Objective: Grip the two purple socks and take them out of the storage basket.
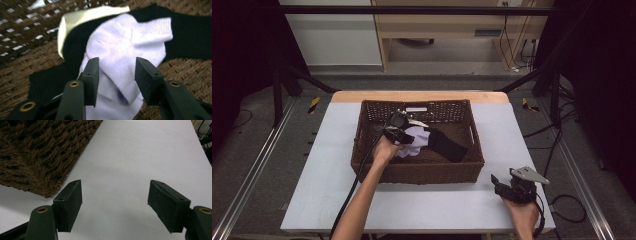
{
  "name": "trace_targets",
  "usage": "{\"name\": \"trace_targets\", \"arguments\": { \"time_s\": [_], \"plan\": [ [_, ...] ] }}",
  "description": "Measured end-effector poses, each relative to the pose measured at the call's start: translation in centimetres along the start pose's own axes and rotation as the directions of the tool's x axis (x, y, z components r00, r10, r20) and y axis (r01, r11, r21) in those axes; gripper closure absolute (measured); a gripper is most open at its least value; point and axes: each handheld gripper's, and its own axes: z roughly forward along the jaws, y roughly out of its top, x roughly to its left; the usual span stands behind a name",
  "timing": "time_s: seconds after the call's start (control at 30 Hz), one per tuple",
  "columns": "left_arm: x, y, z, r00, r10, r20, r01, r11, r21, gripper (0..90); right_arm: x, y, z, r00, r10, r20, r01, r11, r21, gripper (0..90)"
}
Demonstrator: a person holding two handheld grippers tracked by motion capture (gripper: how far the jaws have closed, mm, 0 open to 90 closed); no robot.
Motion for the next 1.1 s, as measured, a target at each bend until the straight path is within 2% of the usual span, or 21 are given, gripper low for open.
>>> {"name": "trace_targets", "arguments": {
  "time_s": [0.1, 0.2, 0.33, 0.43, 0.57, 0.63, 0.7, 0.73, 0.77, 0.87, 0.9, 0.97, 1.0, 1.1],
  "plan": [
    [-0.1, -0.1, 0.2, 1.0, 0.008, -0.001, -0.008, 0.9997, 0.024, 56.7, 0.0, 0.0, 0.0, 1.0, 0.003, -0.002, -0.003, 1.0, 0.003, 27.8],
    [-0.2, -0.1, 0.3, 0.9999, 0.012, 0.002, -0.012, 0.9991, 0.04, 61.7, 0.0, 0.0, 0.0, 1.0, 0.001, 0.0, -0.001, 1.0, 0.003, 27.8],
    [-0.2, -0.1, 0.3, 0.9998, 0.008, 0.018, -0.009, 0.9979, 0.063, 76.6, 0.0, 0.0, 0.0, 1.0, 0.0, 0.0, 0.0, 1.0, 0.003, 27.8],
    [-0.3, -0.1, 0.3, 0.9998, 0.005, 0.019, -0.006, 0.9975, 0.07, 82.8, 0.1, 0.0, 0.0, 1.0, 0.0, -0.001, 0.0, 1.0, 0.004, 27.9],
    [-0.4, -0.1, 0.0, 0.9998, 0.006, 0.018, -0.007, 0.9983, 0.057, 85.1, 0.0, 0.0, 0.0, 1.0, -0.002, 0.001, 0.002, 1.0, 0.003, 28.0],
    [-0.3, -0.1, -0.3, 0.9996, 0.005, 0.029, -0.006, 0.9997, 0.026, 85.5, 0.0, 0.0, 0.0, 1.0, -0.002, 0.0, 0.002, 1.0, 0.002, 28.1],
    [-0.4, -0.2, -0.8, 0.999, 0.006, 0.044, -0.004, 0.9995, -0.031, 85.6, 0.1, 0.0, -0.1, 1.0, -0.002, 0.0, 0.002, 1.0, 0.002, 28.1],
    [-0.3, -0.2, -1.4, 0.9987, 0.006, 0.051, -0.002, 0.9964, -0.084, 85.6, 0.1, 0.0, -0.1, 1.0, -0.003, 0.001, 0.003, 1.0, 0.002, 28.1],
    [-0.3, -0.3, -1.6, 0.9988, 0.002, 0.049, 0.003, 0.9945, -0.105, 85.8, 0.1, 0.0, -0.1, 1.0, -0.003, 0.002, 0.003, 1.0, 0.003, 28.0],
    [-0.2, -0.2, -2.4, 0.9993, 0.006, 0.037, 0.001, 0.9835, -0.181, 86.0, 0.0, 0.0, -0.1, 1.0, -0.003, 0.001, 0.003, 1.0, 0.002, 28.1],
    [-0.2, -0.2, -2.6, 0.9993, 0.01, 0.036, -0.003, 0.9814, -0.192, 86.1, 0.0, 0.0, -0.1, 1.0, 0.0, 0.001, 0.0, 1.0, 0.001, 28.0],
    [-0.2, -0.2, -3.0, 0.9994, 0.018, 0.029, -0.011, 0.9719, -0.235, 86.3, 0.0, 0.0, -0.1, 1.0, 0.002, 0.002, -0.002, 1.0, 0.002, 28.1],
    [-0.3, -0.2, -3.4, 0.9994, 0.026, 0.025, -0.018, 0.9648, -0.262, 86.3, 0.0, 0.0, -0.1, 1.0, 0.003, 0.002, -0.003, 1.0, 0.001, 28.1],
    [-0.3, -0.1, -3.9, 0.9994, 0.025, 0.023, -0.017, 0.9537, -0.3, 86.3, -0.1, 0.0, -0.2, 1.0, 0.0, 0.005, 0.0, 1.0, -0.001, 28.3]
  ]
}}
